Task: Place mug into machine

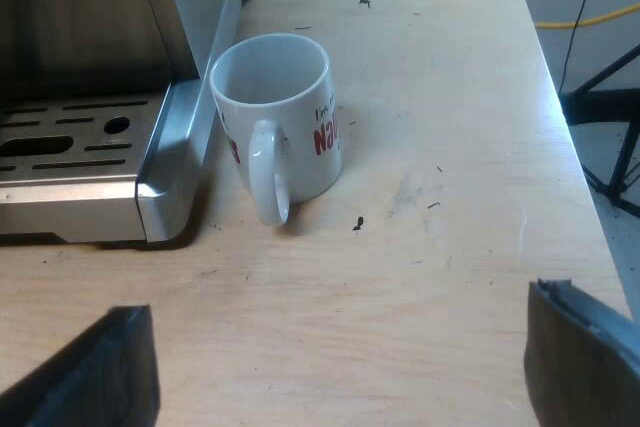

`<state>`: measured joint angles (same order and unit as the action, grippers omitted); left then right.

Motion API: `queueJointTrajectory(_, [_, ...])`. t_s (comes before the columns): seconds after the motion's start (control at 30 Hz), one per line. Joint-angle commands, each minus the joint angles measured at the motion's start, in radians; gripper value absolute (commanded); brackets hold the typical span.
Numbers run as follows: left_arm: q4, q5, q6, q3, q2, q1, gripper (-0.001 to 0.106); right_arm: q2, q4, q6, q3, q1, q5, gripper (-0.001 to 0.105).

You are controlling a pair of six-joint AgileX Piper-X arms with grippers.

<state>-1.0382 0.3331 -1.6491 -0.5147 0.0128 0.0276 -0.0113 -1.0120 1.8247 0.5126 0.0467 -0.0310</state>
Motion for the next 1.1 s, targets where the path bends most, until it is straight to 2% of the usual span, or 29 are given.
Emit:
queueJointTrajectory(0.03, [0.019, 0.007, -0.014, -0.001, 0.138, 0.004, 0.072, -0.041, 0.007, 0.001, 0.002, -0.002, 0.004, 0.081])
queueJointTrajectory(0.27, [0.019, 0.007, -0.026, -0.005, 0.126, 0.004, 0.072, -0.035, 0.007, -0.003, 0.002, -0.002, 0.004, 0.081])
queueJointTrajectory(0.33, [0.019, 0.007, -0.053, -0.012, 0.112, 0.004, 0.072, -0.026, 0.000, -0.009, 0.008, -0.002, 0.004, 0.081])
queueJointTrajectory(0.67, [0.052, 0.036, -0.076, -0.117, -0.063, 0.004, 0.072, 0.089, -0.023, 0.005, 0.141, -0.002, 0.057, 0.081])
queueJointTrajectory(0.77, [0.094, 0.071, -0.083, -0.148, -0.114, 0.034, 0.072, 0.130, -0.023, 0.022, 0.178, -0.002, 0.057, 0.081])
queueJointTrajectory(0.9, [0.106, 0.071, -0.083, -0.174, -0.155, 0.066, 0.072, 0.185, -0.023, 0.029, 0.225, -0.002, 0.052, 0.081])
queueJointTrajectory(1.0, [0.122, 0.071, -0.078, -0.224, -0.236, 0.124, 0.072, 0.234, -0.023, 0.030, 0.262, -0.002, 0.042, 0.081])
queueJointTrajectory(1.1, [0.147, 0.071, -0.074, -0.246, -0.301, 0.168, 0.072, 0.280, -0.023, 0.030, 0.291, -0.002, -0.007, 0.081])
